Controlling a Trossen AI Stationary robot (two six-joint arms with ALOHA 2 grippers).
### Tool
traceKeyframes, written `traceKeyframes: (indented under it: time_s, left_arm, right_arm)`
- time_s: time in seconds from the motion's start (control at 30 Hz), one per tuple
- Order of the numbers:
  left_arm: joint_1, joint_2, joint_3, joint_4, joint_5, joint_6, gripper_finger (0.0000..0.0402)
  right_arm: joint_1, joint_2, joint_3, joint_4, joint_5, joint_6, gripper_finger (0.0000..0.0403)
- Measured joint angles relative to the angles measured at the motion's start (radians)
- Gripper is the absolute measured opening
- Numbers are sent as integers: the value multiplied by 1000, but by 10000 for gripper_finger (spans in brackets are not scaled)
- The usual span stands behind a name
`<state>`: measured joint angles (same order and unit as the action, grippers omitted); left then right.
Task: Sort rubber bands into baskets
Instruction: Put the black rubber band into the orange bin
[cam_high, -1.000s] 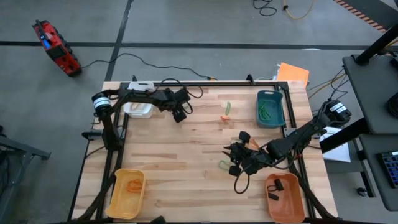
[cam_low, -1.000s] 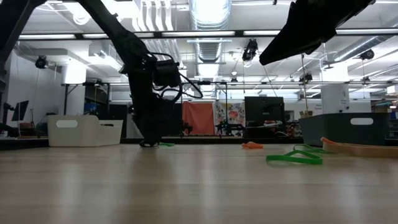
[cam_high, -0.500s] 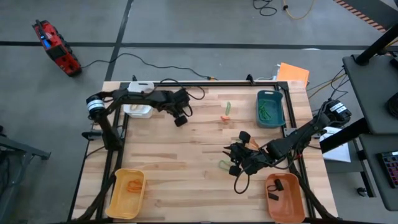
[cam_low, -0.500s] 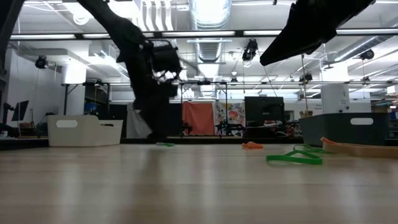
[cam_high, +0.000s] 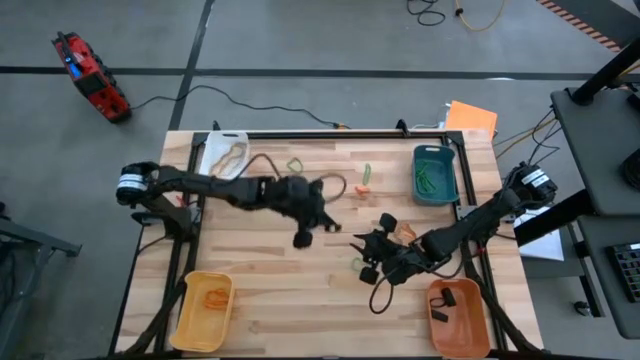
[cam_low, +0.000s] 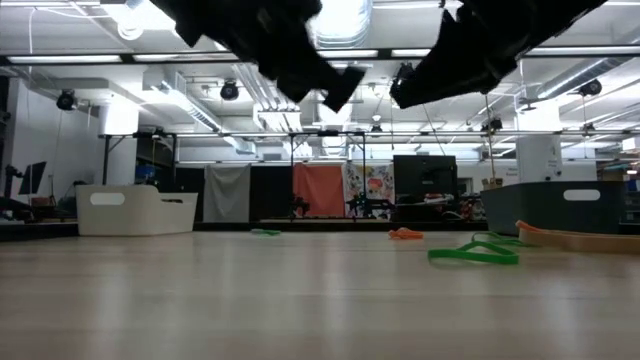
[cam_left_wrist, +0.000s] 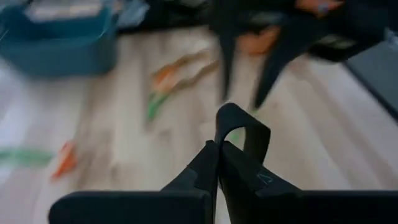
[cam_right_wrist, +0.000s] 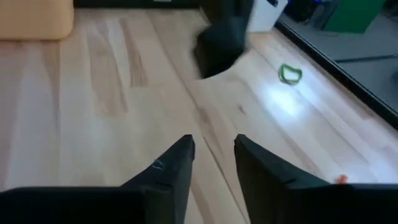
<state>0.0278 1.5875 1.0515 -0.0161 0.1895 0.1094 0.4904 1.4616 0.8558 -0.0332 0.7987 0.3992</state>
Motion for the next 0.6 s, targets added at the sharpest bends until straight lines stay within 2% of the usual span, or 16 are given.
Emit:
traceKeyframes:
  time_s: [0.17,0.33,0.6]
  left_arm:
    - [-79,0,0,67,-56,36,0]
    - [-101,0,0,73,-128,39,0]
    - [-103,3,0,122,-131,29,0]
  right_arm:
    - [1,28,0,137,13,-104,159]
    - [3,36,0,242,-15,-214,198]
    - [2,36,0,309,-20,-277,212]
